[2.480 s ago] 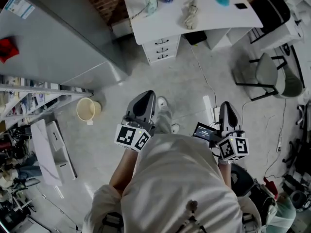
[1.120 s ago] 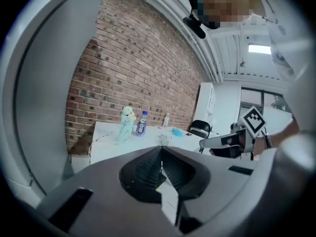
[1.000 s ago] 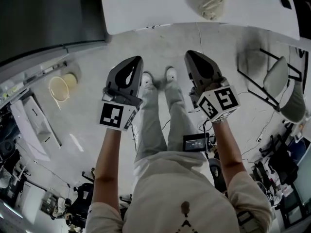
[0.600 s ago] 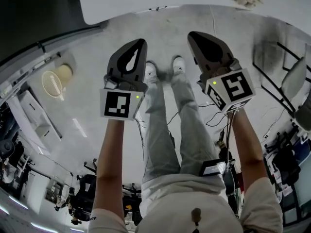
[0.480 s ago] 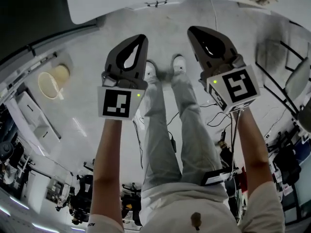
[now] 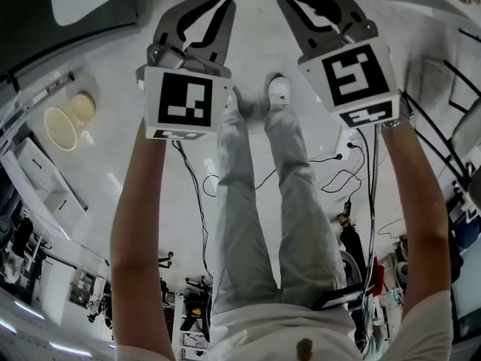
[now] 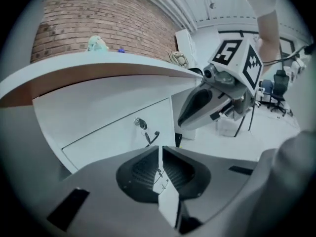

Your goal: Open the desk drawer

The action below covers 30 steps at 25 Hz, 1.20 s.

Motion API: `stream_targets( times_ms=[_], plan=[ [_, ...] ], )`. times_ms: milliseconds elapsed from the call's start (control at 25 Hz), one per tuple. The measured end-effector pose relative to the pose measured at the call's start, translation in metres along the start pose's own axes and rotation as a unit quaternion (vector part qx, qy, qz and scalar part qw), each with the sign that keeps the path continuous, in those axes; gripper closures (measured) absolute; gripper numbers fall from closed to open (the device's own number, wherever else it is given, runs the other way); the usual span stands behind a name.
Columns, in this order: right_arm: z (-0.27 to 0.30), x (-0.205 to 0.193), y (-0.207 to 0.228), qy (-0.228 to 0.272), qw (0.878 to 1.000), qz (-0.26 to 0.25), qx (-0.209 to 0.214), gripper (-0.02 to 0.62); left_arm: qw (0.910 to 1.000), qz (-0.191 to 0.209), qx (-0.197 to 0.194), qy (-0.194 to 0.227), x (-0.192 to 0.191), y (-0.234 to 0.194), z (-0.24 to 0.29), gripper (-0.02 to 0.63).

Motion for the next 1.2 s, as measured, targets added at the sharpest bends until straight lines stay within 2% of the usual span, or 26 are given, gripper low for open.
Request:
stream_targets(
  times_ms=[80, 160, 280, 360, 480, 680, 800, 960, 1000, 1040, 1080, 1200],
  plan=[
    [0.014, 0.003, 0.007, -0.014, 0.999, -0.043, -0.003, 0.566, 0.9991, 0.039, -0.005, -0.015, -0.001, -0.005, 0.012, 0.581],
    [0.025, 0.007, 0.011, -0.026, 0.996, -0.087, -0.001, 0.565, 0.9966, 0.072, -0.017, -0.035, -0.002, -0.008, 0.022, 0.493],
    [0.039, 0.008, 0.01, -0.042, 0.985, -0.165, 0.01, 0.554, 0.9903, 0.124, -0.024, -0.058, -0.001, -0.013, 0.035, 0.489],
    [0.049, 0.007, 0.007, -0.056, 0.973, -0.224, 0.018, 0.453, 0.9834, 0.165, -0.021, -0.073, -0.003, -0.019, 0.044, 0.48],
    [0.064, 0.009, 0.009, -0.065, 0.955, -0.289, 0.011, 0.443, 0.9684, 0.228, -0.018, -0.099, -0.006, -0.03, 0.056, 0.456],
    [0.082, 0.004, 0.013, -0.077, 0.931, -0.358, -0.007, 0.443, 0.9315, 0.341, -0.015, -0.127, -0.014, -0.03, 0.071, 0.437],
    [0.091, 0.003, 0.015, -0.093, 0.915, -0.391, -0.011, 0.445, 0.9182, 0.368, -0.019, -0.145, -0.021, -0.029, 0.079, 0.436],
    [0.097, 0.002, 0.016, -0.108, 0.898, -0.425, -0.031, 0.46, 0.9103, 0.386, 0.012, -0.148, -0.019, -0.028, 0.082, 0.448],
    [0.097, 0.003, 0.017, -0.104, 0.894, -0.433, -0.047, 0.497, 0.9068, 0.395, 0.027, -0.145, -0.017, -0.028, 0.083, 0.474],
    [0.096, 0.003, 0.02, -0.098, 0.891, -0.439, -0.062, 0.546, 0.9037, 0.402, 0.043, -0.142, -0.015, -0.029, 0.084, 0.535],
    [0.096, 0.003, 0.022, -0.096, 0.889, -0.442, -0.071, 0.554, 0.9019, 0.405, 0.055, -0.141, -0.013, -0.029, 0.086, 0.577],
    [0.097, 0.003, 0.022, -0.099, 0.885, -0.449, -0.073, 0.56, 0.8999, 0.409, 0.054, -0.141, -0.015, -0.028, 0.087, 0.58]
  ],
)
Point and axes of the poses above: the fingertips, and each gripper's own axes: z forward along the fingers, y to its right, x out of its top, the point moved 3 cm from there along -z, backward along the fingers, and after that the axes turned 3 degrees about -y, right-handed, at the moved point
